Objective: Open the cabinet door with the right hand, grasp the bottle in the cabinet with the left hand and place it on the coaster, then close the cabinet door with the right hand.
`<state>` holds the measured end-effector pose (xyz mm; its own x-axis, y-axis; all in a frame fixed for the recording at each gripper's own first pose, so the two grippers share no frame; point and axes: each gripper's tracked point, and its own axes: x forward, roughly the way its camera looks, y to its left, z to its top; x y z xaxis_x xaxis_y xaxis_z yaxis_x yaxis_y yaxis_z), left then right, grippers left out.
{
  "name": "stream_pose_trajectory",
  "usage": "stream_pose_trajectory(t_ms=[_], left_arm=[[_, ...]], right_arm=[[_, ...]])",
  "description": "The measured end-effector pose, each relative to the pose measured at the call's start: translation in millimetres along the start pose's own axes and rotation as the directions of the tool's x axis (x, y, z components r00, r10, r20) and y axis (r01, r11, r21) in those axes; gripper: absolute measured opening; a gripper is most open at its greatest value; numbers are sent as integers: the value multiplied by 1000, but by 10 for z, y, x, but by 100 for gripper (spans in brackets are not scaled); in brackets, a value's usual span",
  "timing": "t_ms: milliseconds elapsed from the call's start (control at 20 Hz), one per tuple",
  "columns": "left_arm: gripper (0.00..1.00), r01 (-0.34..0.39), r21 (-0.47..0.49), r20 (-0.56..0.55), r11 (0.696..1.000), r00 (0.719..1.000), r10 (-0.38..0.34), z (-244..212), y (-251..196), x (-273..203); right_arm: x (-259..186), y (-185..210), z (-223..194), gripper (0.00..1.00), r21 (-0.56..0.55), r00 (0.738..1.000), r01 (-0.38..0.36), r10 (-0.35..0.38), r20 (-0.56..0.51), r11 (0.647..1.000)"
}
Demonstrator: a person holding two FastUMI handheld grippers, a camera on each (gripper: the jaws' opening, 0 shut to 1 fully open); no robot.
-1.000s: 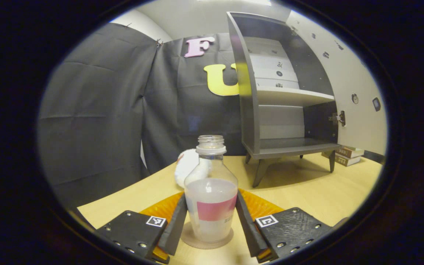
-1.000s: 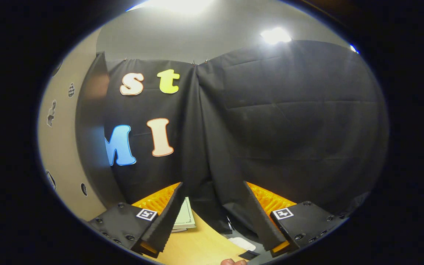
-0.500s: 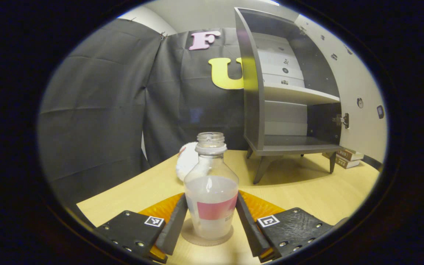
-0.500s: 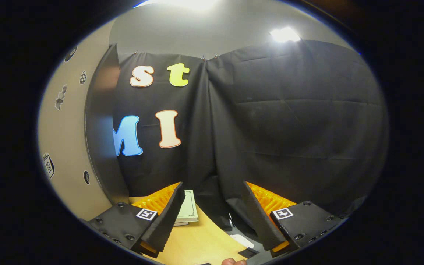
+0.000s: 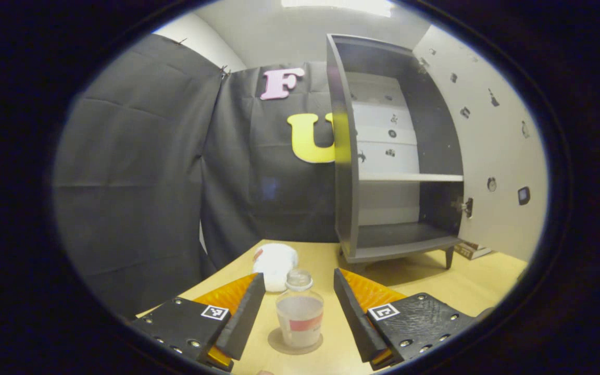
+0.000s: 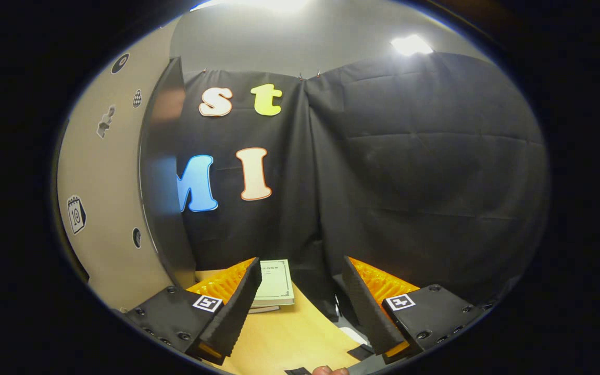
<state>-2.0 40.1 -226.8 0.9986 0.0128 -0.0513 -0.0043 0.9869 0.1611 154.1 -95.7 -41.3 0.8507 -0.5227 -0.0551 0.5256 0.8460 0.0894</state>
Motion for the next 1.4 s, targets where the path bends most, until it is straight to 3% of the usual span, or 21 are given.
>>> stream_pose_trajectory(t_ms=[350,450,550,600,700,900,1050,1100,1150,1250,1350,1400], left_arm=[[82,27,29,-60,999,998,-25,676,-166,-705],[80,23,10,-94,1000,995,-22,860,-178,-843],[80,25,-21,-105,999,994,-27,1022,-159,-940],[80,21,-36,-99,999,995,-24,1154,-133,-973],[80,-3,-77,-114,997,994,-6,1350,-40,-1021],[80,-13,-193,-152,981,988,-17,1671,22,-1045],[80,-30,-135,-106,990,994,16,1925,177,-973],[80,-21,-131,-96,991,995,8,2007,164,-953],[80,-6,-132,-77,991,997,-5,2127,104,-923],[80,16,-122,-49,992,999,-22,2290,86,-878],[80,24,-95,-32,995,999,-27,2374,77,-852],[80,33,-84,-26,996,999,-35,2389,37,-835]], right_arm=[[-312,542,122,98,0,986,-158,157,47,988],[-457,675,258,93,-22,976,-195,196,95,981],[-615,836,375,98,-39,959,-241,244,145,970],[-665,890,404,93,-37,952,-262,264,156,964],[-717,831,410,99,-30,955,-254,256,149,967],[-908,773,619,98,-15,947,-268,266,178,963],[-972,773,704,93,-24,941,-290,290,172,957],[-1000,794,735,98,-29,937,-305,305,169,952],[-1032,808,763,93,-38,933,-315,317,169,948],[-1079,858,799,98,-45,927,-335,338,160,941],[-1116,928,822,93,-45,923,-353,356,149,934],[-1116,912,831,98,-44,927,-344,346,145,938]])
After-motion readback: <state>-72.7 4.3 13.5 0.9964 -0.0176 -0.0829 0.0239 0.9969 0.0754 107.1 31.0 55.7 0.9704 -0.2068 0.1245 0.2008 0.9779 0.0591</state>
